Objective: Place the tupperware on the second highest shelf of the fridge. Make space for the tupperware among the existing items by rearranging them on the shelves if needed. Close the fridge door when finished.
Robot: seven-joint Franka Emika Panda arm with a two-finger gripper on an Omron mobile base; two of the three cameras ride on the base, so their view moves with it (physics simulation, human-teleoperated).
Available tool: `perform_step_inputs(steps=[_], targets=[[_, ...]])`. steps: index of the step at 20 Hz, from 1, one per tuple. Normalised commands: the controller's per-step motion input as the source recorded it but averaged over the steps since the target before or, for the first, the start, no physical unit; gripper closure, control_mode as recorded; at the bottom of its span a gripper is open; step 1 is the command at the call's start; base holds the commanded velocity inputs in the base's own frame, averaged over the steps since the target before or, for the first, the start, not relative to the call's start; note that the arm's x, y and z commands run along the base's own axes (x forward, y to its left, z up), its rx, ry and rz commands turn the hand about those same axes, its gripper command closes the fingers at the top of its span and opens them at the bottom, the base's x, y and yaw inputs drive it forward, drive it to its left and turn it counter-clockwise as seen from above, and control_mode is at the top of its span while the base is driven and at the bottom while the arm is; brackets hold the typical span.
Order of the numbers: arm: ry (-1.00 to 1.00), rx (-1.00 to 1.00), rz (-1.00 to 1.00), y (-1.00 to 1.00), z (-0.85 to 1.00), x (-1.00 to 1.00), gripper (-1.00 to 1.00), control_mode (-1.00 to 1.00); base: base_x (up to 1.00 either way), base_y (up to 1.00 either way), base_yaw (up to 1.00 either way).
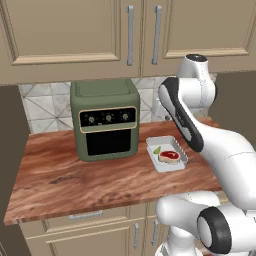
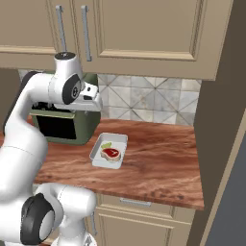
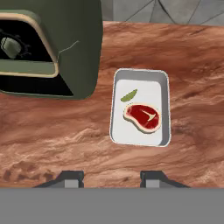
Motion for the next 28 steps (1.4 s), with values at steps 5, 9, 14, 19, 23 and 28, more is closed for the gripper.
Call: perform_step_inputs(steps=[5,9,14,19,23,28], targets=[[-0.02,0.0,-0.17,0.0,-0.18,-0.59,-1.0,-1.0,0.0,0.0,0.0],[-0.06,0.03,-0.53,-0.16,-0.61,-0.81,-1.0,-1.0,0.0,0.0,0.0],[0.03,0.1,-0.7,-0.25,-0.82,-0.27,-1.0,-1.0,0.0,0.0,0.0],[0.11,0.09,-0.49,0.0,-0.59,0.03,-1.0,-1.0,0.0,0.0,0.0],[0.21,0.09,-0.18,-0.07,-0.19,0.26,-1.0,-1.0,0.0,0.0,0.0],[0.23,0.04,-0.02,-0.12,-0.05,0.45,-1.0,-1.0,0.0,0.0,0.0]])
